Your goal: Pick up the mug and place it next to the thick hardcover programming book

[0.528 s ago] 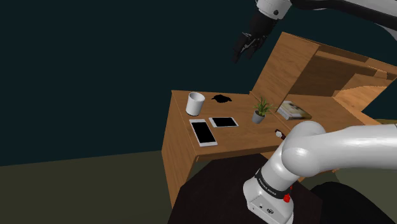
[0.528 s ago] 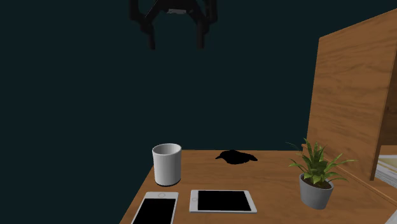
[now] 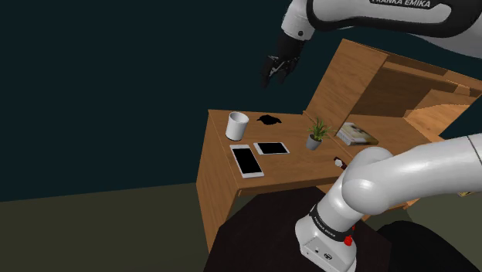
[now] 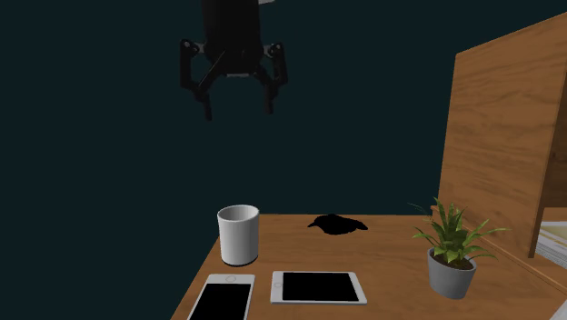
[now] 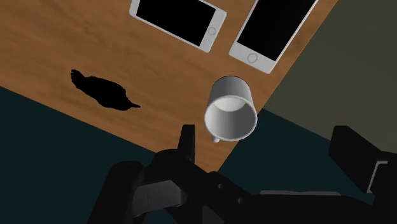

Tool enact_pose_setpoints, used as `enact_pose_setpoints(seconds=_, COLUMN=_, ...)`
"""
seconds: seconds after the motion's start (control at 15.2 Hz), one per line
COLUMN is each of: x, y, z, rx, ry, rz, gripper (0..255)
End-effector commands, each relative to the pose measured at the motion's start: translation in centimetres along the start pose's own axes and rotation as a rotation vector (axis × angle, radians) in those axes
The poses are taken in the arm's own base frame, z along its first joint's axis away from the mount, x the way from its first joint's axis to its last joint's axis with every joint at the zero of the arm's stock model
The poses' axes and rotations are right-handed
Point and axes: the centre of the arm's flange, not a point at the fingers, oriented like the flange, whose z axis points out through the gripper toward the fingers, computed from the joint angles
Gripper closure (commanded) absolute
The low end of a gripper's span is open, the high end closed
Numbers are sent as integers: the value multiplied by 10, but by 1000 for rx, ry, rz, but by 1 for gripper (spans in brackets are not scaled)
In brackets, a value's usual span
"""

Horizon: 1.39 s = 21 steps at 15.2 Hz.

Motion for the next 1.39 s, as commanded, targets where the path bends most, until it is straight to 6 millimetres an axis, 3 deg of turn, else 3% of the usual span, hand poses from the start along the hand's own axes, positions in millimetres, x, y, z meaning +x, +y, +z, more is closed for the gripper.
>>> enact_pose_setpoints(seconds=0.0, x=16, y=-4, z=24, rx=3, ry=-25, rz=2, gripper=0)
enact_pose_setpoints(seconds=0.99, x=117, y=-38, z=207, rx=24, ry=-215, rz=14, gripper=0)
enact_pose_setpoints(seconds=1.32, x=111, y=-39, z=232, rx=24, ry=-215, rz=14, gripper=0)
